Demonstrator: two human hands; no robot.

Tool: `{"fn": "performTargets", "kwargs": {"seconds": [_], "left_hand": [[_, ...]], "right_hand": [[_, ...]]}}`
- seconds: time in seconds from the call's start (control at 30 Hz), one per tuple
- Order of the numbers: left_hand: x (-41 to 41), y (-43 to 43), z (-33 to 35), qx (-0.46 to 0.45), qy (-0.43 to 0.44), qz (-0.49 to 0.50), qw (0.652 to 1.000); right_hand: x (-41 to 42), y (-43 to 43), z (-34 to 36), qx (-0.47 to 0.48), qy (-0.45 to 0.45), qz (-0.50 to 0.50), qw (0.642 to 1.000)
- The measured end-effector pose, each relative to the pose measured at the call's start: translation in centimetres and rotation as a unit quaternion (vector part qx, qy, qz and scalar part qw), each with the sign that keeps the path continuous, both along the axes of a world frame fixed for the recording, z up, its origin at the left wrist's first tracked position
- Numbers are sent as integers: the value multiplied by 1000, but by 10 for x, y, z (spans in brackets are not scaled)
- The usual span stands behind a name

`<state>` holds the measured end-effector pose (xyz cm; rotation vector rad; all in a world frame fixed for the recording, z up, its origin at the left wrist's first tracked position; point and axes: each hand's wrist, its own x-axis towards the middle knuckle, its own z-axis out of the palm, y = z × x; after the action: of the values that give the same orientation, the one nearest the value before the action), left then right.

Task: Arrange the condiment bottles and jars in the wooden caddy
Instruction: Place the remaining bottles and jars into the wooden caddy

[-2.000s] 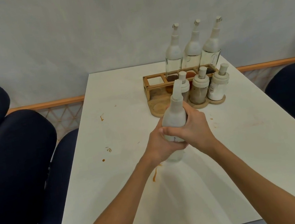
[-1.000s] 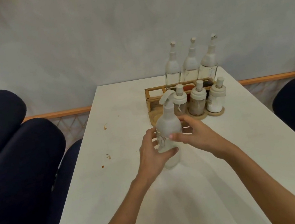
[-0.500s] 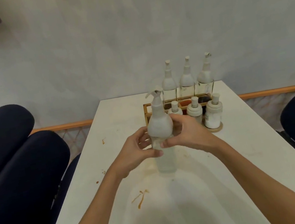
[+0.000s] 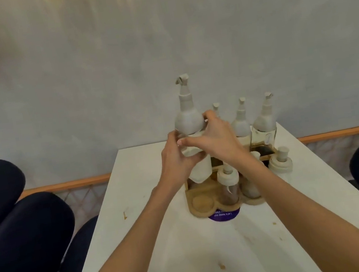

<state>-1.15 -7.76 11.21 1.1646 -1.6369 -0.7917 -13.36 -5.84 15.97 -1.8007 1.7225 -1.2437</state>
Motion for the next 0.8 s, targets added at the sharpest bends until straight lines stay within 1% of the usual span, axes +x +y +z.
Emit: {"fn": "performTargets", "kwargs": {"seconds": [0.17,0.3,0.4,0.53,0.7,0.8], "left_hand": [[18,-71,0,19,-7,-69,997],[18,-110,-11,49,-31,-106,993],[16,-131,-23,60,-30,-120,990],[15,-140,-35,92,-4,-137,986],[17,-138,-41,103,-3,-145,984],[18,-135,-48,112,-12,-151,982]], "right_hand": [[-14,-50,-4,34,-22,69,997],[-19,-79,-25,51,-26,58,997],[-20,-91,-38,57,-27,45,997],[-23,-97,-47,65,-18,42,997],[-27,-94,-53,60,-15,49,997],[-27,-91,-57,71,5,46,996]]}}
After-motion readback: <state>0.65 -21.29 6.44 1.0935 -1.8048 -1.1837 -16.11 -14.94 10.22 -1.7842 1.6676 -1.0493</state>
